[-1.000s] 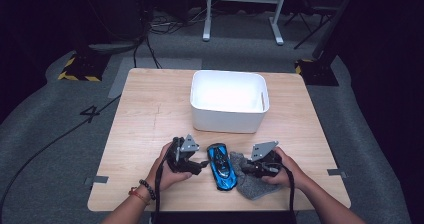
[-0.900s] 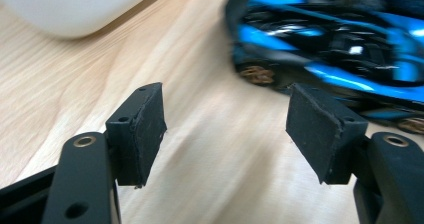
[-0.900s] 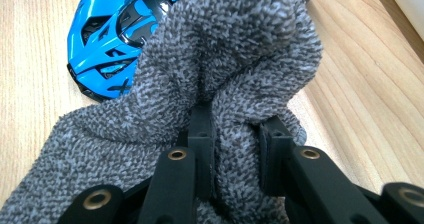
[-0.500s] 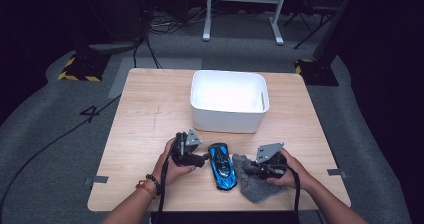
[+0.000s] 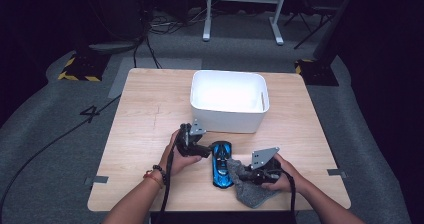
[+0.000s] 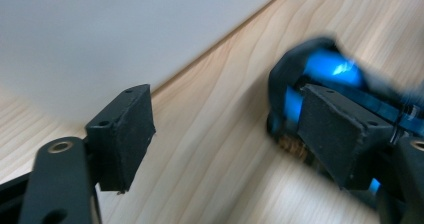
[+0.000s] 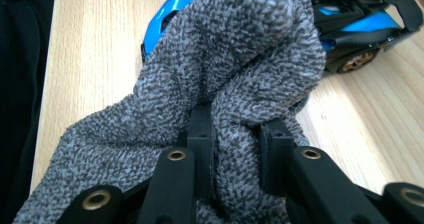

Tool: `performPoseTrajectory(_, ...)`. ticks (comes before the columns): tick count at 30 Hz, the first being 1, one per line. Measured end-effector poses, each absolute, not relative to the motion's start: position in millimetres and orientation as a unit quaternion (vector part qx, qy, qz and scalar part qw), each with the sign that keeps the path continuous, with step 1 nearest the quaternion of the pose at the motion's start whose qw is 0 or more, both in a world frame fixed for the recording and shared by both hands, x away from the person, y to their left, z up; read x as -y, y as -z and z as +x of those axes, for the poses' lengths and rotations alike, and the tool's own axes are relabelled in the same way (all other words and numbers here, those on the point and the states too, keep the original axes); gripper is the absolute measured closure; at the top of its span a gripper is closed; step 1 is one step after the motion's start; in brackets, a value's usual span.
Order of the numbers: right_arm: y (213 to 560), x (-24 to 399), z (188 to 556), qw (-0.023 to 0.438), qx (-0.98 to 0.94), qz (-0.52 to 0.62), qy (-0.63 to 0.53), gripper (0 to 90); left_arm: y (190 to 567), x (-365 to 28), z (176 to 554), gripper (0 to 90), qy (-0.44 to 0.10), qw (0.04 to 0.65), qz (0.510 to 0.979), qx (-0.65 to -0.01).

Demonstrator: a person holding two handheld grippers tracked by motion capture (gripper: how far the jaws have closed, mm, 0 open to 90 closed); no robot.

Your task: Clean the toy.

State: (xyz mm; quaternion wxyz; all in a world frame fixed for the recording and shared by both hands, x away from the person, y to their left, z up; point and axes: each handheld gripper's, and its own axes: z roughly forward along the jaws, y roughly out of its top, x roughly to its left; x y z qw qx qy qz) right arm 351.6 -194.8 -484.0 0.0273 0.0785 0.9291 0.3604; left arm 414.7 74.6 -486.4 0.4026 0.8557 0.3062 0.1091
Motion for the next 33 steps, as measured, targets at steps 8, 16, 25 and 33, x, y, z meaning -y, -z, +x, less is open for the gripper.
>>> performPoseTrajectory(8,482.6,181.3,346.1,0.043,-0.932,0.070,-0.354,74.3,486.2,-57.9,418.4,23.3,-0.129,0.406,0.855,-0.297)
performPoseTrajectory(16,481.0,192.5,353.5,0.055,-0.929,0.087,-0.355,74.9,476.6,-74.7,374.3,19.3,-0.120,0.396,0.859,-0.301)
performPoseTrajectory(25,476.0,226.0,380.6,0.110,-0.922,0.154,-0.338,75.2,480.4,-56.9,324.4,17.0,-0.106,0.383,0.854,-0.336)
performPoseTrajectory(33,479.1,223.2,382.3,0.109,-0.925,0.150,-0.332,75.1,491.7,-30.2,308.7,10.3,-0.116,0.356,0.848,-0.374)
